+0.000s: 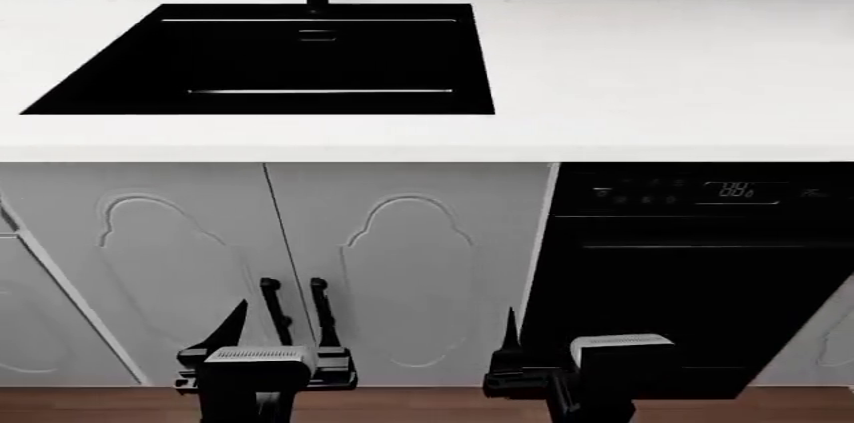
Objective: Pick and place the shaker into the drawer. Then close the cabinet.
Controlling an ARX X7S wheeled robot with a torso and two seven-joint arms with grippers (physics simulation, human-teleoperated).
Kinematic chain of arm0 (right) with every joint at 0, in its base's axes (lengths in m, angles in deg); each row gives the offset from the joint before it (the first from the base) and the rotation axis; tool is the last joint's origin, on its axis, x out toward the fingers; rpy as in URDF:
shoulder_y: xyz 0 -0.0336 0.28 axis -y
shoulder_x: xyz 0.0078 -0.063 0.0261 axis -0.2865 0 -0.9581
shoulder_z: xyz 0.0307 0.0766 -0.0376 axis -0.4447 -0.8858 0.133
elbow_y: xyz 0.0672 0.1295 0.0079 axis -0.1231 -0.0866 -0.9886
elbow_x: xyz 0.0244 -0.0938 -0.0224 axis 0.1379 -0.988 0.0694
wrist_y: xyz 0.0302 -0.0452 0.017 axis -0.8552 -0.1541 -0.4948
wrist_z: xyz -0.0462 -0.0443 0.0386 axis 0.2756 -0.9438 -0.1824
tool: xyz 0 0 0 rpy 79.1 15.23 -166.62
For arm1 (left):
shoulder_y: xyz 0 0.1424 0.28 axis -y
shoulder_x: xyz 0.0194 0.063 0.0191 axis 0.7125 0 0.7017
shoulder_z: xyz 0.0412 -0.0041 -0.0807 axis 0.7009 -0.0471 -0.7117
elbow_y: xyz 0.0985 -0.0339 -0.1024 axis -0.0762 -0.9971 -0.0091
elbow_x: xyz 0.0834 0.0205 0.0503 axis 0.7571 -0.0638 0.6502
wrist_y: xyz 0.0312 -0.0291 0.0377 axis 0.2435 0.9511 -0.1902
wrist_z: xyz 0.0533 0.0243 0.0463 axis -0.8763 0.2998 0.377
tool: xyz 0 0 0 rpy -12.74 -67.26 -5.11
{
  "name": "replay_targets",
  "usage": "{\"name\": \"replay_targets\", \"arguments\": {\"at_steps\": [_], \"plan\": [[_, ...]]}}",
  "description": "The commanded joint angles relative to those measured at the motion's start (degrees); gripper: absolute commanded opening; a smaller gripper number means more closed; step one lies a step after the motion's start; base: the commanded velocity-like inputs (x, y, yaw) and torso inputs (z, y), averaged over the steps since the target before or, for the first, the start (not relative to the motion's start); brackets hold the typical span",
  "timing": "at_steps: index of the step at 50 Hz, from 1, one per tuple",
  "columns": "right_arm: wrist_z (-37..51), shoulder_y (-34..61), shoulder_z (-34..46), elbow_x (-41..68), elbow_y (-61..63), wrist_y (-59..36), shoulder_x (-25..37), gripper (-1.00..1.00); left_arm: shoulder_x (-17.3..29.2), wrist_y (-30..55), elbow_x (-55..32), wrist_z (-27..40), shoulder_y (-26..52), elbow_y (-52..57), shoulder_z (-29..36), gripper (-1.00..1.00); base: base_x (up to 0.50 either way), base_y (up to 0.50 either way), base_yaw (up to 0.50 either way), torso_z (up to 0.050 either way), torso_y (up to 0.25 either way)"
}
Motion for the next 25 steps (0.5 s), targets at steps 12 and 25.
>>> {"name": "replay_targets", "arguments": {"at_steps": [12, 25], "plan": [[0.5, 0.1, 0.6, 0.5, -0.1, 0.2, 0.5, 1.0, 0.5, -0.2, -0.3, 0.7, 0.1, -0.1, 0.7, 1.0, 0.0, -0.5, 0.0, 0.0, 0.0], [0.9, 0.3, 1.0, 0.7, -0.3, 0.2, 0.7, 1.0, 0.8, -0.1, -0.6, 1.0, 0.3, -0.1, 1.1, 1.0, 0.0, -0.5, 0.0, 0.0, 0.0]]}}
